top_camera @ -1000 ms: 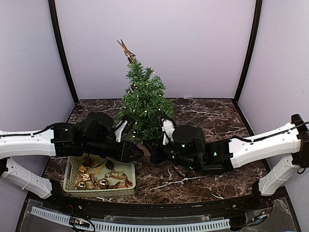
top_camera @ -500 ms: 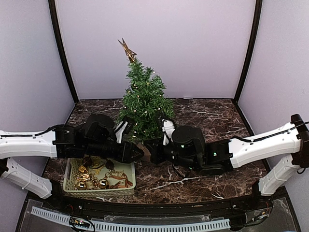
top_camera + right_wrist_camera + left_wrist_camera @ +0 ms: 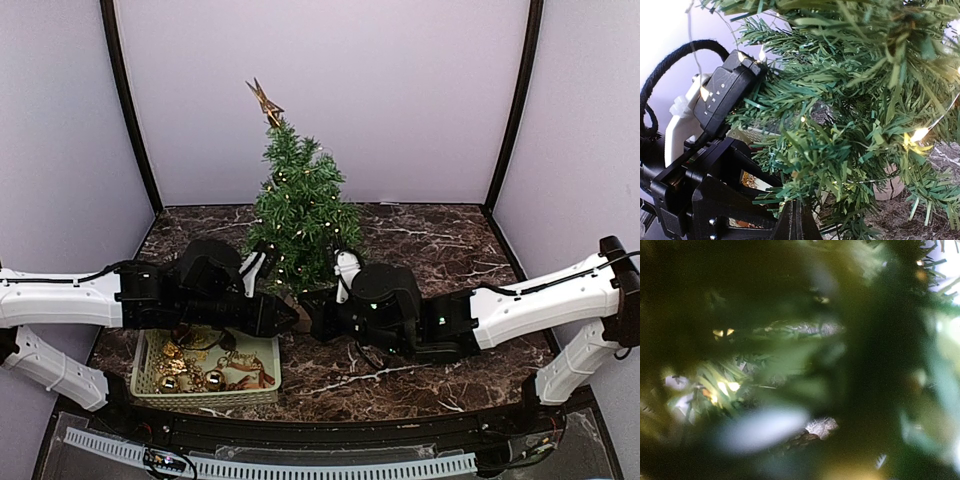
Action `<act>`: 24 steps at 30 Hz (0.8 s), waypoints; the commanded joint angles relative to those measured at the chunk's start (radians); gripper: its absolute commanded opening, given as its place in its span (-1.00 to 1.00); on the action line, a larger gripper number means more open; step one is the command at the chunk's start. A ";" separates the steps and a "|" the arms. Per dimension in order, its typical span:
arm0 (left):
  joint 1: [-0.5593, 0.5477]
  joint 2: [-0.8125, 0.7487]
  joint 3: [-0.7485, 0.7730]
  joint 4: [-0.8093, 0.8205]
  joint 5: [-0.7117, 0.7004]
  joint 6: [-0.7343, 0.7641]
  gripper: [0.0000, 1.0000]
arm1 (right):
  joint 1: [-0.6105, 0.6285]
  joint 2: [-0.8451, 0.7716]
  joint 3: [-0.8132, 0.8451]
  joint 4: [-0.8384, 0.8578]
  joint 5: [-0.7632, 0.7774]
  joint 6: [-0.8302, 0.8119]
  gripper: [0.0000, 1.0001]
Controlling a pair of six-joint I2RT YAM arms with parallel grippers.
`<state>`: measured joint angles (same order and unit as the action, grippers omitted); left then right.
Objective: Decorate the small christmas tree
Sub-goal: Hang the ornament pinecone on the branch.
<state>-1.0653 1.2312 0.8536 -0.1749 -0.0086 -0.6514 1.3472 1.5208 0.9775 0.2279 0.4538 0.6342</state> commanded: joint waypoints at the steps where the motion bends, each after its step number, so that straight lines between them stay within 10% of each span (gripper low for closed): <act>1: -0.005 -0.001 -0.016 0.033 -0.038 -0.021 -0.15 | 0.007 0.004 0.014 0.013 0.031 0.010 -1.00; 24: 0.028 0.002 -0.062 0.117 -0.037 -0.084 -0.07 | 0.007 -0.017 0.005 0.018 0.063 0.034 -1.00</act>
<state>-1.0489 1.2331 0.8131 -0.0742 -0.0509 -0.7158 1.3479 1.5208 0.9775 0.2272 0.4786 0.6498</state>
